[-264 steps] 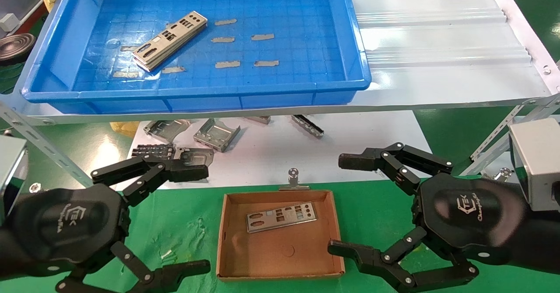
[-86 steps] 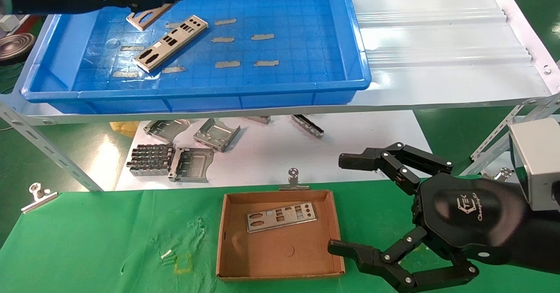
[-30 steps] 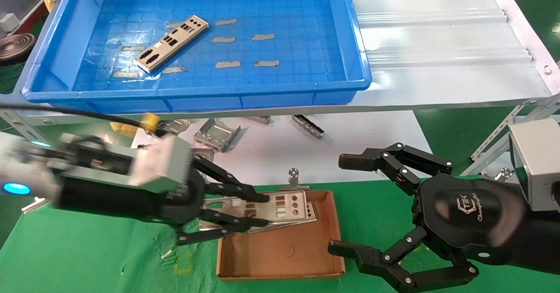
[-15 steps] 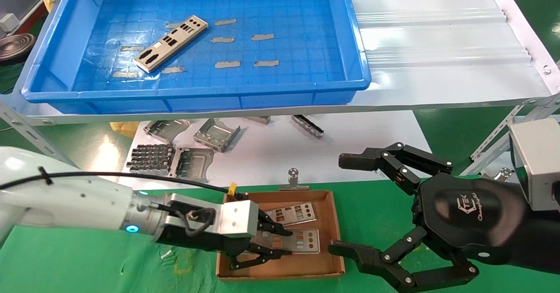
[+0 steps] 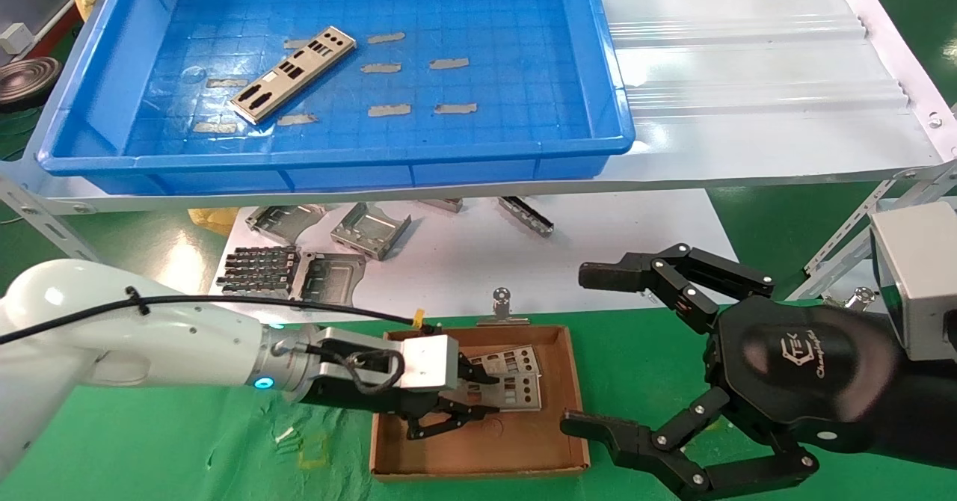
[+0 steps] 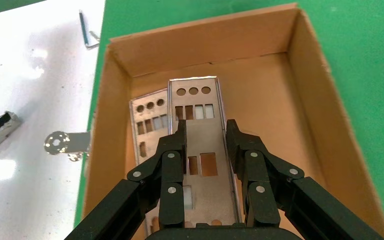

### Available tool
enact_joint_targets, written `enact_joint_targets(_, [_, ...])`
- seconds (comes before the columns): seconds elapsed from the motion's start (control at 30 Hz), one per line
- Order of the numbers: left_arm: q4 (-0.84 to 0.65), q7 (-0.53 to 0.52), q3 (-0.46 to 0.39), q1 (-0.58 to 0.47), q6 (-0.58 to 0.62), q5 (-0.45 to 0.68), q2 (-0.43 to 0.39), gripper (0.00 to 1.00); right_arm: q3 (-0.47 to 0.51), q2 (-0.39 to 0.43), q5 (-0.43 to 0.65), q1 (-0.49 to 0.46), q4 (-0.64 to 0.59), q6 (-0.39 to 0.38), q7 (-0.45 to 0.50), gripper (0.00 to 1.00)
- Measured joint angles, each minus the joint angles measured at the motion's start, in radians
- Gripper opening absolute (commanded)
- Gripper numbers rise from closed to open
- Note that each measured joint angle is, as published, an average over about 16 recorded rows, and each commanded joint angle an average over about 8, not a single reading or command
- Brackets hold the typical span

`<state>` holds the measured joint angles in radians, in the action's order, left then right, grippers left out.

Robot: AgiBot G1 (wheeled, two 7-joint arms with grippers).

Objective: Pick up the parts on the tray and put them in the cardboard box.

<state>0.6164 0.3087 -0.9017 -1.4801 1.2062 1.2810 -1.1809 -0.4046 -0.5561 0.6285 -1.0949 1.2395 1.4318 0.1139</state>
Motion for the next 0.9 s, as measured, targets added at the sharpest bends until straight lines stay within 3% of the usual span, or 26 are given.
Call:
enact_joint_targets(0.1, [-0.04, 0.013, 0.0, -0.006, -0.002, -0.001, -0.019, 0.87, 0.0, 0.0, 0.0, 0.0, 0.0, 0.0, 0.0, 1.0])
enact_joint_targets(0.17, [-0.066, 0.023, 0.001, -0.011, -0.001, -0.002, -0.031, 1.0, 0.0, 0.0, 0.0, 0.0, 0.0, 0.0, 0.0, 1.0])
enact_joint_targets(0.57, [-0.186, 0.081, 0.018, -0.053, 0.058, -0.034, -0.063, 1.0, 0.0, 0.0, 0.0, 0.0, 0.0, 0.0, 0.0, 1.0])
enact_joint_targets(0.9, [-0.261, 0.061, 0.07, -0.072, 0.201, -0.136, -0.04, 1.0, 0.0, 0.0, 0.0, 0.0, 0.0, 0.0, 0.0, 1.0])
